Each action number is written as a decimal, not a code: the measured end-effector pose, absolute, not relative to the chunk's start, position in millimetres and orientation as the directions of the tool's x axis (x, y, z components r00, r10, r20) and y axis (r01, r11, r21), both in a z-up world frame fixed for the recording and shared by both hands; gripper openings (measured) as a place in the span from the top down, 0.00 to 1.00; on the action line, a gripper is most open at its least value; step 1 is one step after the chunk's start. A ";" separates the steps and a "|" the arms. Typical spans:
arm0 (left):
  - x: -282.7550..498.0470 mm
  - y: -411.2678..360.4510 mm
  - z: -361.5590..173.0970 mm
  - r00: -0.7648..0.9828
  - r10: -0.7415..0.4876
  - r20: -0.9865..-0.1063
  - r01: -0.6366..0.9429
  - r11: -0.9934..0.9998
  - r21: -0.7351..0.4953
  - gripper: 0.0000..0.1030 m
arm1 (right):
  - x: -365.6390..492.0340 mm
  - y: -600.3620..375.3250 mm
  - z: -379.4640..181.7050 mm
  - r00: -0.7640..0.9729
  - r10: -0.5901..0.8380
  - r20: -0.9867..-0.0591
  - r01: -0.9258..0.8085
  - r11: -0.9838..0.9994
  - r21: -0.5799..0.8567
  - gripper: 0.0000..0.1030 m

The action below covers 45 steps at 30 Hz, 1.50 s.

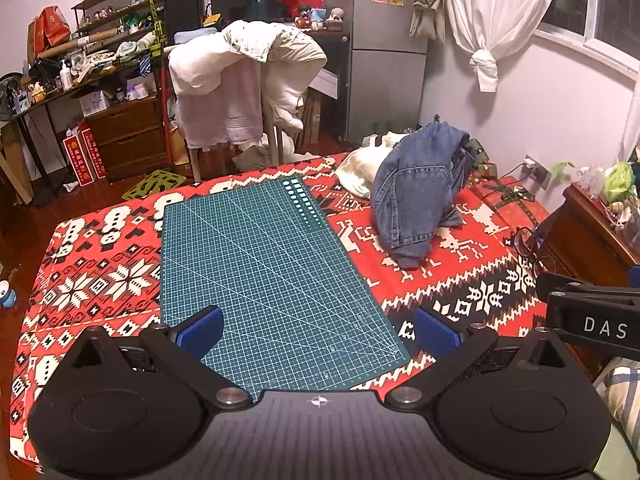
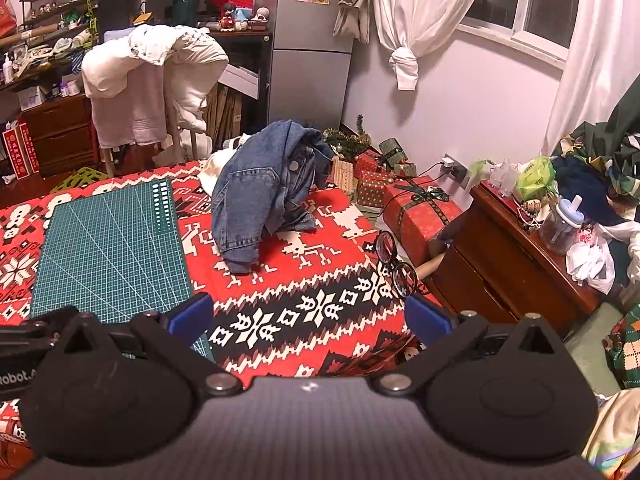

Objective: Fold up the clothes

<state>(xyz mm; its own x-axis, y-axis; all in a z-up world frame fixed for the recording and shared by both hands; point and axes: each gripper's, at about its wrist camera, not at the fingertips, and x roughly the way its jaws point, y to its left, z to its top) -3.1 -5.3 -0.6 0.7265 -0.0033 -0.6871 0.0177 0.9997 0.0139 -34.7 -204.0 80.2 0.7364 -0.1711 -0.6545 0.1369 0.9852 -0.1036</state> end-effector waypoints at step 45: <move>2.4 -0.5 -8.6 0.716 0.002 -0.698 0.006 1.000 0.009 0.01 | -29.6 -204.9 72.3 0.733 -0.187 -0.654 0.148 0.982 -0.115 0.00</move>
<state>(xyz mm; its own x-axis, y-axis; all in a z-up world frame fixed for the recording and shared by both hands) 2.4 -0.5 -8.6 0.7163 0.0018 -0.6978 0.0065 0.9999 0.0092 -29.6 -204.9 72.3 0.7327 -0.1870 -0.6543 0.1481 0.9823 -0.1149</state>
